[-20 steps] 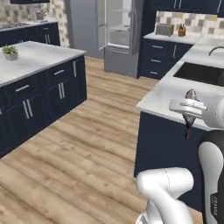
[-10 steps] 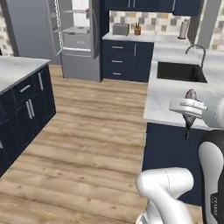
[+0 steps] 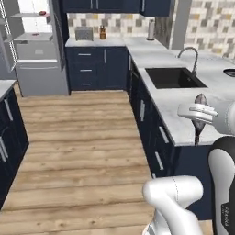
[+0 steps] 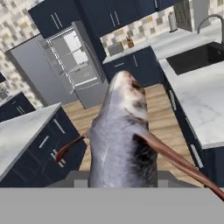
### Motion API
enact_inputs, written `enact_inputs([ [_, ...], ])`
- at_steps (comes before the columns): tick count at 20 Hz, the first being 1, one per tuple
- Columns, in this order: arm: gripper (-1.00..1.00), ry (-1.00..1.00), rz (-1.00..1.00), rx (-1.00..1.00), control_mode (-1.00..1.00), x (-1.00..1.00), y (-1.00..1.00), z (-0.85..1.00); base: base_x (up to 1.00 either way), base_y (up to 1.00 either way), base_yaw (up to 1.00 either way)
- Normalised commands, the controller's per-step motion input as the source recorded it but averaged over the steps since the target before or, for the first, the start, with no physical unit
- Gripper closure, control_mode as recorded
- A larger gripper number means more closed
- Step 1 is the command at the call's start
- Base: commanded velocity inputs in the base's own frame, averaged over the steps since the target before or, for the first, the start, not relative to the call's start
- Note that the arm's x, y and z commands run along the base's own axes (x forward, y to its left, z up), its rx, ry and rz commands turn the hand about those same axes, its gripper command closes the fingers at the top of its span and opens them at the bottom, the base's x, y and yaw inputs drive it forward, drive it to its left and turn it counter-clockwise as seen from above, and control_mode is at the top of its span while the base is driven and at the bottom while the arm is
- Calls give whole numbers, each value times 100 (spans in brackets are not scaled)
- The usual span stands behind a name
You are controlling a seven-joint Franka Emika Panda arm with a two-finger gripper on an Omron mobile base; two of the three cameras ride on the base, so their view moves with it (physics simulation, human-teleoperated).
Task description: Transport the fish and sweet potato to the fridge. Place the fish on the rack containing meat and place the sweet potato on the rack containing the vegetable, ensuring meats and vegetables are on different racks.
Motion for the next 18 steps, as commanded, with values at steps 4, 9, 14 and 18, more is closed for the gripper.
enact_inputs([
  [4,100,0,0,0,100,0,0,0,100,100,-50],
  [9,100,0,0,0,100,0,0,0,100,100,-45],
  [14,100,0,0,0,100,0,0,0,100,100,-41],
  [18,100,0,0,0,100,0,0,0,100,96,-26],
])
